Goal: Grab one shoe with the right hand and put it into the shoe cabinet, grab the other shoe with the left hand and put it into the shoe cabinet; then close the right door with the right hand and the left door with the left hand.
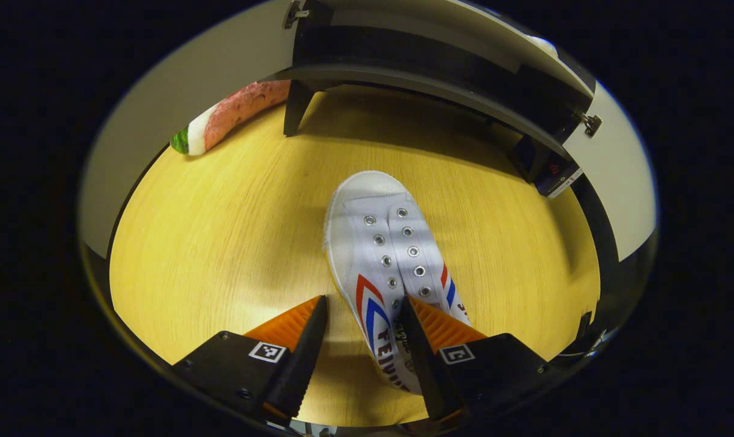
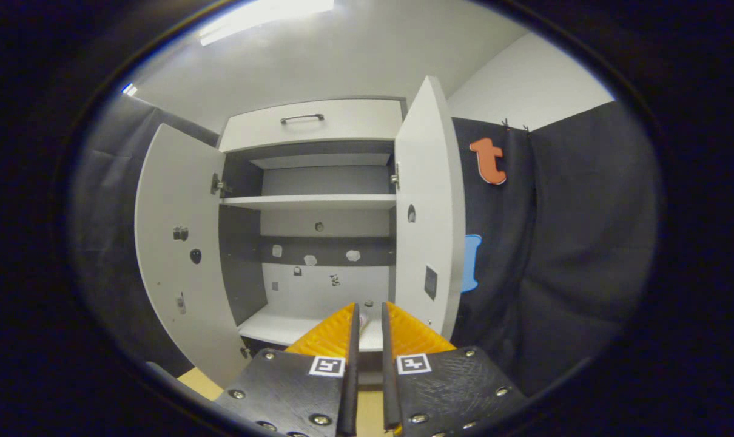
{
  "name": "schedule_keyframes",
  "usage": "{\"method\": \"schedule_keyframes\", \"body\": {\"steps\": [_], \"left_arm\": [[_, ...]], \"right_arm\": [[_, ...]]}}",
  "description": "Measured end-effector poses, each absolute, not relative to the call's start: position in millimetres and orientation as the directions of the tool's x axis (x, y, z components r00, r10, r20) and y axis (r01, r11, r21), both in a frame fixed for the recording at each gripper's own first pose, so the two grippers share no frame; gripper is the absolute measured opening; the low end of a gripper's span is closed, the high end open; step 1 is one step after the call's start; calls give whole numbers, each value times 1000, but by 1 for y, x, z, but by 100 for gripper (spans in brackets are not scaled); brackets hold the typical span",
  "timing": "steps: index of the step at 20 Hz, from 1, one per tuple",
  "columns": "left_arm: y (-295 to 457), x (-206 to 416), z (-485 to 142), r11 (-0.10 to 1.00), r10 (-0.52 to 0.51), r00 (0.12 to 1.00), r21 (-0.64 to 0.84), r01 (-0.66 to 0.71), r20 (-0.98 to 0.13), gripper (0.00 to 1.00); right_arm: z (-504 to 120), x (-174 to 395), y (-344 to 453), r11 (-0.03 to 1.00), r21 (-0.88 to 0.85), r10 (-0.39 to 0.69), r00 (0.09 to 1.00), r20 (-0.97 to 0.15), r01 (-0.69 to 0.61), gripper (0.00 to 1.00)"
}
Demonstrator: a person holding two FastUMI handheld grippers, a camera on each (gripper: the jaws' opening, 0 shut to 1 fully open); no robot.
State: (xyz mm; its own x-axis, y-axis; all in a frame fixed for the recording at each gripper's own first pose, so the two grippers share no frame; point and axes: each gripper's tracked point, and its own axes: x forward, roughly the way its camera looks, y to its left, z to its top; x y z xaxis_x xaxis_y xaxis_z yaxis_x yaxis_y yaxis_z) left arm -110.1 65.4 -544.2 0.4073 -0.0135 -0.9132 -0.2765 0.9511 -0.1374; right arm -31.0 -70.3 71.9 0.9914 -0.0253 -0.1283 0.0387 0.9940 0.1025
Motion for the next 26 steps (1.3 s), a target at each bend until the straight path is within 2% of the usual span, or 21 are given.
{"method": "schedule_keyframes", "body": {"steps": [1,3,5,8,10,14,18,26], "left_arm": [[61,-109,-545,942,-40,413,-172,-288,-910,75],[60,-107,-548,920,-48,398,-195,-340,-916,54],[63,-108,-544,896,-48,391,-212,-389,-919,47],[70,-107,-539,855,-70,405,-264,-446,-911,18],[74,-105,-538,858,-62,421,-264,-441,-905,5],[80,-93,-520,900,-46,454,-234,-367,-890,2],[100,-83,-476,898,-76,564,-303,-320,-822,2],[109,-94,-459,904,-76,801,-381,-196,-594,2]], "right_arm": [[72,-34,-77,993,99,-43,990,-134,57,17],[68,-43,-87,990,102,-79,986,-147,94,17],[67,-49,-102,986,89,-126,981,-151,140,17],[69,-62,-118,979,59,-186,972,-142,196,16],[65,-68,-130,972,45,-224,964,-147,232,17],[59,-78,-150,956,22,-285,944,-164,292,17],[53,-83,-161,946,17,-315,933,-172,323,17],[30,-87,-173,931,48,-348,919,-187,363,17]]}}
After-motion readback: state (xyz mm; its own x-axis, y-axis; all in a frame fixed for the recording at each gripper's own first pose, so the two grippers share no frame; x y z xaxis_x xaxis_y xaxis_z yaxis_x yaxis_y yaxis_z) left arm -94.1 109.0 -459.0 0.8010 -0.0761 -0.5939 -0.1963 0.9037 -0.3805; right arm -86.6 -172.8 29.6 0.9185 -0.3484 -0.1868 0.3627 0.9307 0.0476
